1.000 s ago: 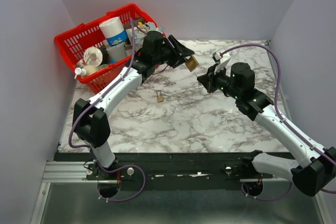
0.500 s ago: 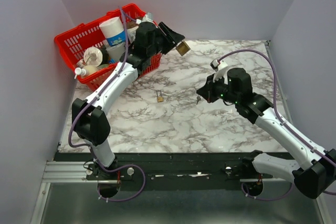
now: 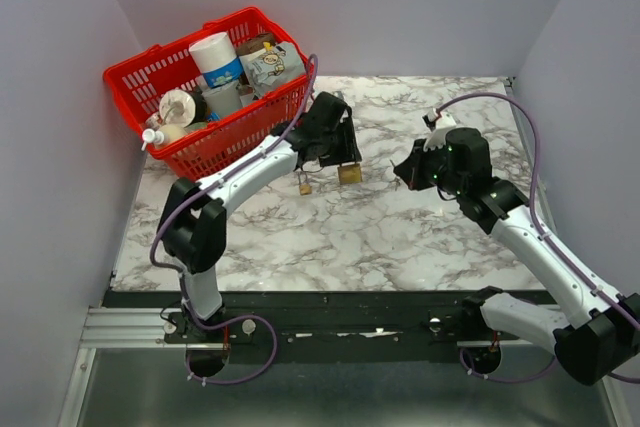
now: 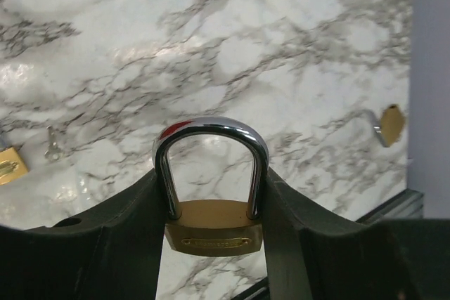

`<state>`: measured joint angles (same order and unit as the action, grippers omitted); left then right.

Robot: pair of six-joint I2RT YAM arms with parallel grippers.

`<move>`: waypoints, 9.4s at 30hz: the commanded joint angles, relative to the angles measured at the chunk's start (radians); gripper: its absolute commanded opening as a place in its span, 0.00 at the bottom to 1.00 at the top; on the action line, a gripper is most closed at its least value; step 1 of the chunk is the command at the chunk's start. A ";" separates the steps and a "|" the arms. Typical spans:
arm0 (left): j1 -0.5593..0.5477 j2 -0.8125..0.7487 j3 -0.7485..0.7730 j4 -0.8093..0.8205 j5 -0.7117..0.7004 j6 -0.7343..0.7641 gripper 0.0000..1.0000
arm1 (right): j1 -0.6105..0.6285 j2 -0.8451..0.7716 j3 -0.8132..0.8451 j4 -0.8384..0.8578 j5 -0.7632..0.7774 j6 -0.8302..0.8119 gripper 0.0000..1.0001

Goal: Lock with the key
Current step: Place the lock at the center of the board, then place the key at the center of the board, then pick up the lock from the center of the board.

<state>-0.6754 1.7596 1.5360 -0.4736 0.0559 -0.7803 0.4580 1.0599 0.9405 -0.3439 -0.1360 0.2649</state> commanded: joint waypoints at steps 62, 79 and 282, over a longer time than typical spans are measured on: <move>0.011 0.479 0.354 -0.168 -0.235 0.081 0.87 | -0.064 0.078 -0.017 0.025 0.009 0.045 0.01; -0.007 -0.049 0.199 -0.013 -0.234 0.298 0.99 | -0.145 0.330 0.102 0.085 -0.131 0.114 0.01; 0.048 -0.324 -0.298 0.852 1.033 0.417 0.00 | -0.208 0.190 0.553 -0.695 -0.665 -0.842 0.99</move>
<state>-0.6239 1.5066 1.1946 0.2520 1.0042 -0.3828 0.2432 1.2537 1.4536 -1.0931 -0.7387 -0.5838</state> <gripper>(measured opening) 0.133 0.997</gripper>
